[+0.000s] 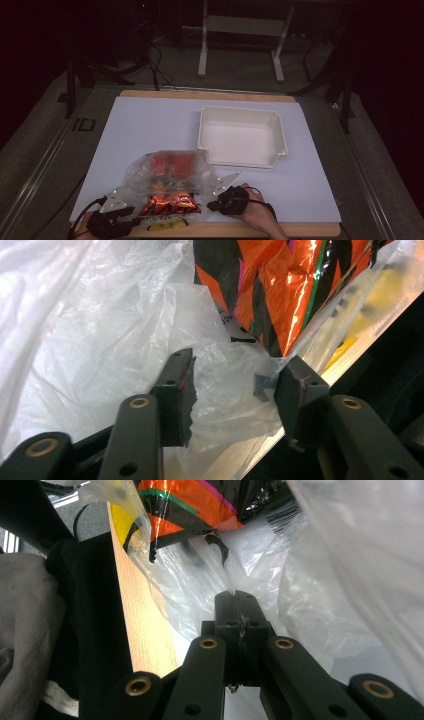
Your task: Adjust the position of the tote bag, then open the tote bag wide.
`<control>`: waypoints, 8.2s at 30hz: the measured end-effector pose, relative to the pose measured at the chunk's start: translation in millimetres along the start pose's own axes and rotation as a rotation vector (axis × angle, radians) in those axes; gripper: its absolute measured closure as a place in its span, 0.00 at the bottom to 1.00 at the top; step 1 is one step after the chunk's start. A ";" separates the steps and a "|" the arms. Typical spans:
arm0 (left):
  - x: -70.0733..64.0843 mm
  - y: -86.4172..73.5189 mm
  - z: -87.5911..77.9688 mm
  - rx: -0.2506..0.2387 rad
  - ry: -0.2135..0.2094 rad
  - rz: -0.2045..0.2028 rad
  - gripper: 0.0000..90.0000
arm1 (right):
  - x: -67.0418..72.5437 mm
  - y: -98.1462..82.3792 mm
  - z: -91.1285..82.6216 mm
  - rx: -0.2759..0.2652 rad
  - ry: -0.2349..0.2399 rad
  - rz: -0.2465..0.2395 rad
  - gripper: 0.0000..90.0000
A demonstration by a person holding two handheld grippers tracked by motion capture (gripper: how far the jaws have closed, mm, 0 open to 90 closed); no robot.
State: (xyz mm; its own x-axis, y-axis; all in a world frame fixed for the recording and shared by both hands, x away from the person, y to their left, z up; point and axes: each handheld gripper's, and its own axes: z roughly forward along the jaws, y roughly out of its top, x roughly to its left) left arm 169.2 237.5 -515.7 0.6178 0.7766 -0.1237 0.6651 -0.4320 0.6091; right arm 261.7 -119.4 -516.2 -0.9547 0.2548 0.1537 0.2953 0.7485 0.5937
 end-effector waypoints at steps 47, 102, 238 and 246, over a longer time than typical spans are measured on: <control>52.4 2.5 -23.5 -0.240 0.078 -0.175 0.54 | -7.9 5.9 1.8 -0.086 -0.101 0.071 0.96; 61.8 93.1 20.6 -0.214 0.121 0.048 0.94 | -41.0 72.0 20.9 -0.180 -0.308 0.040 1.00; 65.7 111.6 -9.8 -0.446 0.197 0.005 0.49 | -38.2 47.3 -14.7 -0.274 -0.292 0.044 0.67; 60.2 104.9 -15.5 -0.427 0.153 0.050 0.54 | -37.1 42.3 -10.0 -0.270 -0.267 0.032 0.68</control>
State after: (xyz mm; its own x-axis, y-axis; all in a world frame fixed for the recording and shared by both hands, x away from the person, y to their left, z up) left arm 269.6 246.0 -447.1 0.5540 0.8324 0.0120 0.3833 -0.2679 0.8839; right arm 309.3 -103.3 -488.8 -0.8916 0.4525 -0.0148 0.2706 0.5588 0.7839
